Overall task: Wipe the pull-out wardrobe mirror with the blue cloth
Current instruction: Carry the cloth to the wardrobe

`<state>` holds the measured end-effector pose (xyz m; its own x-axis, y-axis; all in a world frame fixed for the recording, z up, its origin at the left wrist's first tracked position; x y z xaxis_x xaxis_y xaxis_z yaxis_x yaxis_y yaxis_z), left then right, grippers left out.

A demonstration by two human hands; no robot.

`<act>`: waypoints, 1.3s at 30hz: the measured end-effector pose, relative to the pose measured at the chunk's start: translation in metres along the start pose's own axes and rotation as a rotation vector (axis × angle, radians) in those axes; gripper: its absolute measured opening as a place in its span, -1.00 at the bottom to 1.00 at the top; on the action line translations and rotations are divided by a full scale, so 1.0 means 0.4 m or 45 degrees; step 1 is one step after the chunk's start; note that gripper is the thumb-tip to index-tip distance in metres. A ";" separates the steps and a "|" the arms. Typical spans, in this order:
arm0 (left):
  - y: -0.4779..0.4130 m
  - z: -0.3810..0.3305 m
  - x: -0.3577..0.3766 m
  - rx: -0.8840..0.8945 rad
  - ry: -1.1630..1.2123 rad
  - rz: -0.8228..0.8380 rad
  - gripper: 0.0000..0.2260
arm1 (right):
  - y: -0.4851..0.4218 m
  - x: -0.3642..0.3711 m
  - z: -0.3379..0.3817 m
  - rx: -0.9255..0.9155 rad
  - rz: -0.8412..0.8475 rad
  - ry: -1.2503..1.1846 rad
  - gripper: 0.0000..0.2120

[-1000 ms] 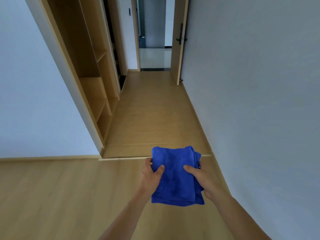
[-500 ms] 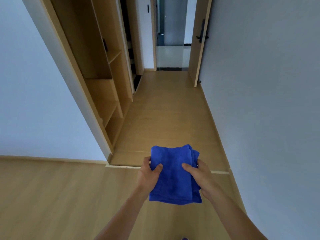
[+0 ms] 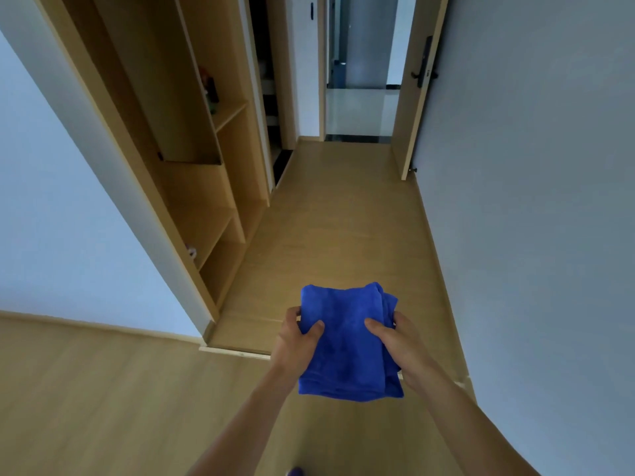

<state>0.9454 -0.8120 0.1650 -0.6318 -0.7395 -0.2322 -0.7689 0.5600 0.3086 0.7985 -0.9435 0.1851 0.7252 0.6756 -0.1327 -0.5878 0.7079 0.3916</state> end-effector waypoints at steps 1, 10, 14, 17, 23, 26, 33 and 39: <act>-0.031 -0.004 0.005 -0.005 -0.006 -0.003 -0.67 | -0.033 0.000 0.007 0.009 0.002 -0.001 -0.77; -0.394 -0.072 -0.019 -0.025 0.048 0.001 -0.63 | -0.375 0.083 0.141 0.026 0.001 0.055 -0.83; -0.542 -0.129 -0.047 0.016 0.042 0.020 -0.60 | -0.509 0.119 0.220 0.015 -0.013 0.061 -0.81; -0.635 -0.164 -0.066 -0.008 0.054 0.004 -0.59 | -0.597 0.145 0.266 0.038 -0.001 0.052 -0.74; -0.803 -0.209 -0.068 -0.030 0.091 -0.050 -0.60 | -0.782 0.166 0.340 0.021 0.095 0.093 -0.79; -0.909 -0.235 -0.045 -0.030 0.070 -0.100 -0.60 | -0.900 0.160 0.370 0.019 0.130 0.098 -0.79; -1.167 -0.332 0.033 -0.030 0.096 -0.219 -0.62 | -1.207 0.116 0.492 -0.017 0.237 0.140 -0.83; -1.335 -0.410 0.088 0.001 0.049 -0.332 -0.60 | -1.401 0.076 0.600 -0.070 0.310 0.192 -0.87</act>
<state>1.3499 -1.1983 0.1434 -0.4080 -0.8725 -0.2686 -0.9053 0.3487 0.2425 1.2362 -1.3691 0.1801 0.5010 0.8473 -0.1763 -0.7598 0.5282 0.3790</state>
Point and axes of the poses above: each hand's wrist, its own y-axis away from the middle knuckle, its own x-axis out of the palm, z = x × y, the point moved 1 cm from there along -y, towards the middle knuckle, and after that the axes turned 5 degrees about y, right-handed, at the moved point
